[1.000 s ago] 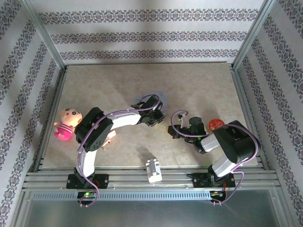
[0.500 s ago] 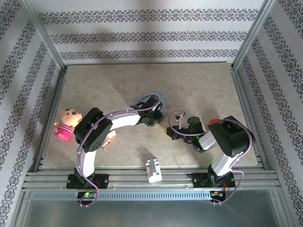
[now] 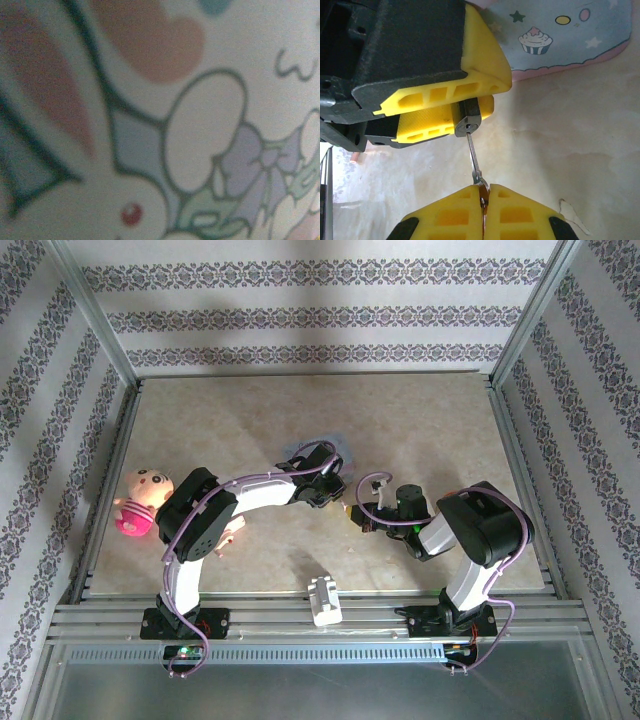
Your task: Unlock a padlock with a key
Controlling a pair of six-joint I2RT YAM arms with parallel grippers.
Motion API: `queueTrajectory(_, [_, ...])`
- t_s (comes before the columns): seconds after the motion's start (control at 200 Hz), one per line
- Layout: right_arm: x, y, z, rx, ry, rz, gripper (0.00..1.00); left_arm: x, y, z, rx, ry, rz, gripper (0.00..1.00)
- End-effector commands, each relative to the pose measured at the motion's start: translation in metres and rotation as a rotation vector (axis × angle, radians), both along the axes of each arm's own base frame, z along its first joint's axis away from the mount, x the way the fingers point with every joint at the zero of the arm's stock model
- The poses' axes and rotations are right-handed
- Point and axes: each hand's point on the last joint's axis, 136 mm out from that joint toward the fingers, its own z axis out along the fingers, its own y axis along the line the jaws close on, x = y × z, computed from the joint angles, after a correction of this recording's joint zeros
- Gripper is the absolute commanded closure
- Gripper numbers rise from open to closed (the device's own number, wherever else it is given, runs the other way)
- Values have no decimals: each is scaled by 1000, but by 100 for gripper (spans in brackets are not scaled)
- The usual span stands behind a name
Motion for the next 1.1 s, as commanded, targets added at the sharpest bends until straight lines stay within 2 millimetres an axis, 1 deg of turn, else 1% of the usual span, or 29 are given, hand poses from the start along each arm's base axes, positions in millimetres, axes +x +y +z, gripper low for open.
queueTrajectory(0.0, [4, -1, 11, 22, -47, 0, 100, -37, 26, -44, 45, 247, 129, 99])
queueTrajectory(0.645, [13, 0, 11, 32, -38, -25, 100, -38, 24, -46, 35, 252, 117, 99])
queueTrajectory(0.855, [16, 1, 8, 42, 1, -39, 100, -37, 24, -47, 39, 247, 114, 99])
queueTrajectory(0.989, [16, 2, 1, 57, 54, -49, 100, -36, 24, -49, 44, 243, 114, 98])
queueTrajectory(1.094, [15, 4, 3, 77, 65, -52, 100, -37, 24, -50, 45, 243, 110, 98])
